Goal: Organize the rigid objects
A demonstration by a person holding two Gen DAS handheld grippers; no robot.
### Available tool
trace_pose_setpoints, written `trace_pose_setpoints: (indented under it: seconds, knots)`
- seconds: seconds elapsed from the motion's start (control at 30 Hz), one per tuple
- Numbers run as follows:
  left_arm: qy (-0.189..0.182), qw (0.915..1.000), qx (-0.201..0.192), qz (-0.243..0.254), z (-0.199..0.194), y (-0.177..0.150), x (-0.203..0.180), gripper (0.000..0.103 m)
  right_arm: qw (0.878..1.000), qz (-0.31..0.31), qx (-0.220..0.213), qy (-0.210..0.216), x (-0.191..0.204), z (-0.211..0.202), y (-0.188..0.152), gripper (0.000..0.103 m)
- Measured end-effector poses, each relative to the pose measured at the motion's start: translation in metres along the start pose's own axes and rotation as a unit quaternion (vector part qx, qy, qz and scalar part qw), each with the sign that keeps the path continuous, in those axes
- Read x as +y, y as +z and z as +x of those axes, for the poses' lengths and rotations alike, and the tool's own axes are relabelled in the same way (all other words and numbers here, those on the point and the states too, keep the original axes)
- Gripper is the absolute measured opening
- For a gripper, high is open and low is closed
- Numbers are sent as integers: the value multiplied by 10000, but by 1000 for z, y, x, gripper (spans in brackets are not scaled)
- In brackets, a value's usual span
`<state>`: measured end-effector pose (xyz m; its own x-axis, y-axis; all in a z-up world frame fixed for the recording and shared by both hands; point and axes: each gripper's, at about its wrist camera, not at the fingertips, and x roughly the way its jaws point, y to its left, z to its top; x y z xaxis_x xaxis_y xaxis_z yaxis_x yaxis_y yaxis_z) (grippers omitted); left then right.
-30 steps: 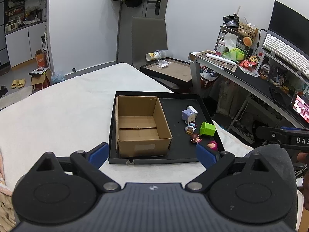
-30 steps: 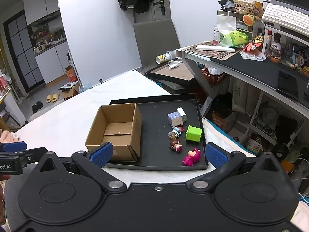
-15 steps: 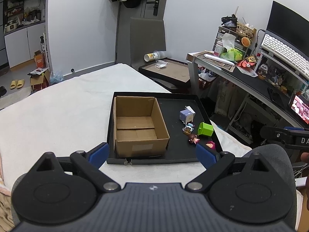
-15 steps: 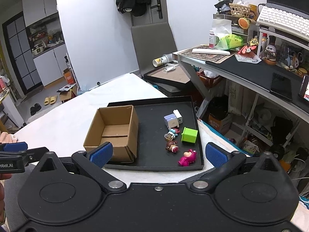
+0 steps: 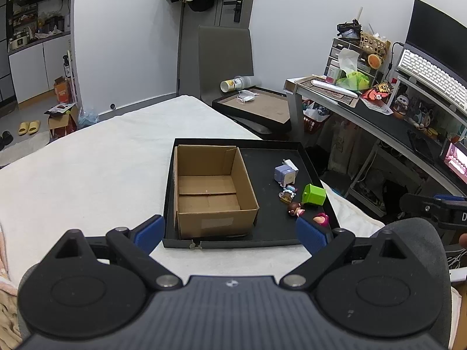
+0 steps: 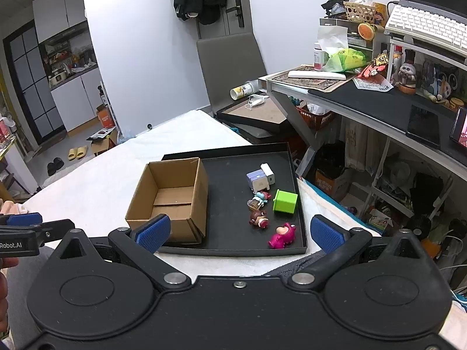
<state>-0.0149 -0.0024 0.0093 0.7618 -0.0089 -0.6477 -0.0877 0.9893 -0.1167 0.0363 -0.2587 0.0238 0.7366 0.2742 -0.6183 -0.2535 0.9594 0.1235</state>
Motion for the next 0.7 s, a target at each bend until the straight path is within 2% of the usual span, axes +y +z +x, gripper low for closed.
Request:
trace_pose_setpoints:
  seconds: [0.7]
  knots:
    - [22, 10000, 56, -1, 9, 8, 5, 96, 9999, 2, 107, -1, -6, 10, -3, 103]
